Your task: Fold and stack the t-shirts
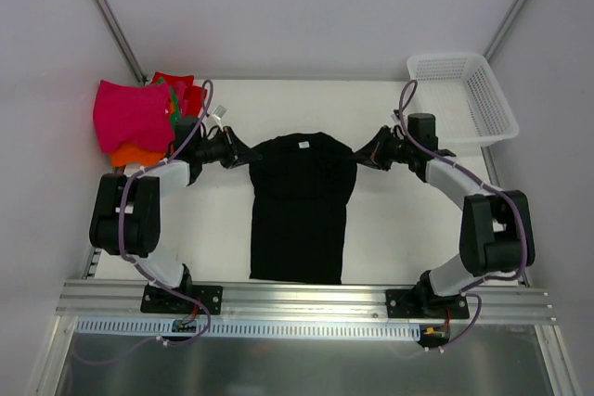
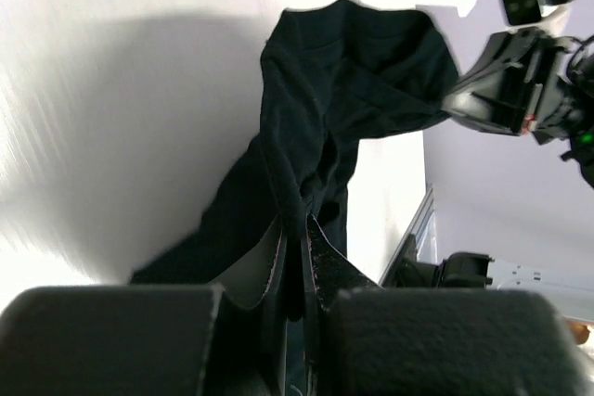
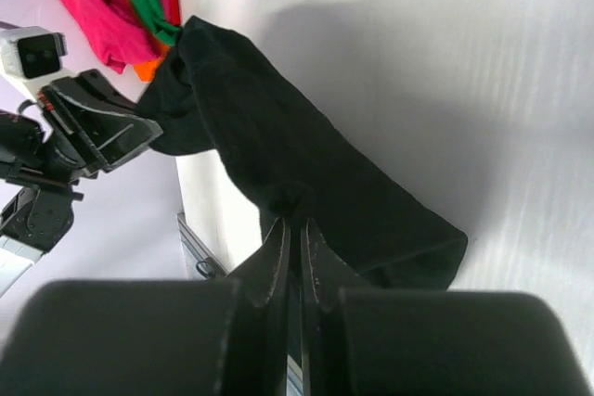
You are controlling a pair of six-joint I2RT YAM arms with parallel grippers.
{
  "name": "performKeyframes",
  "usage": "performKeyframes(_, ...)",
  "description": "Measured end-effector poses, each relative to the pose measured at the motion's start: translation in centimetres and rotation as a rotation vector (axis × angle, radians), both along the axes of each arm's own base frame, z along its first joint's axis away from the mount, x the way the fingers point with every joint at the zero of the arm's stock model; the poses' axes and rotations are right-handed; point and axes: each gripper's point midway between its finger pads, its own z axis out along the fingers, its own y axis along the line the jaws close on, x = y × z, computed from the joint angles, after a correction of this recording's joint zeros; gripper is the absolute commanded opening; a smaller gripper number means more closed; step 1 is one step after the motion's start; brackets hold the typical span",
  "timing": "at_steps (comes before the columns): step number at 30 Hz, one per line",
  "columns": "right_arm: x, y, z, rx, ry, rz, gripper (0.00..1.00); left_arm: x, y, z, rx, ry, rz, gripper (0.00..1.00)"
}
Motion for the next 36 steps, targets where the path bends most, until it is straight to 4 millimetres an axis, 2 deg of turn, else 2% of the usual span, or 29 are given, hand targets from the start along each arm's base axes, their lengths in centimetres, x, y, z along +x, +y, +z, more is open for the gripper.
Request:
performKeyframes(5,-3.5,0.0,2.4,-0.015,-0.081,0.021,0.00,-3.2,-0.1,0.6,0.018,-0.025,0.010,0.00)
performKeyframes(8,-6.0,0.2,2.9,-0.030,-0.104,0.041,0.01,-5.8,0.1,1.2,0.033,-0.048,0.027,0.00)
performKeyframes(14,-10.7,-0.5,2.2,-0.075,-0.119,0.058,0.01,-10.3,0.5,3.3,0.062,-0.145,0.068,0.00)
performKeyframes(19,-13.7,-1.5,1.7,-0.121,-0.134,0.057,0.00,-13.8,1.1,3.2,0.091,-0.174,0.112,0.00)
performKeyframes(22,-14.9,-2.0,1.3,-0.148,-0.136,0.059,0.01,-15.4,1.5,1.6,0.126,-0.139,0.137,0.00)
performKeyframes(29,-16.8,-2.5,-0.8,-0.182,-0.084,0.075,0.00,-17.7,2.2,-4.3,0.245,0.077,0.174,0.00)
performKeyframes(34,-18.5,-2.4,-3.1,-0.209,-0.028,0.110,0.00,-18.4,2.8,-6.1,0.280,0.135,0.205,0.00)
performKeyframes(36,-19.0,-2.2,-3.7,-0.219,-0.017,0.127,0.00,-18.6,3.1,-6.4,0.288,0.142,0.222,0.08)
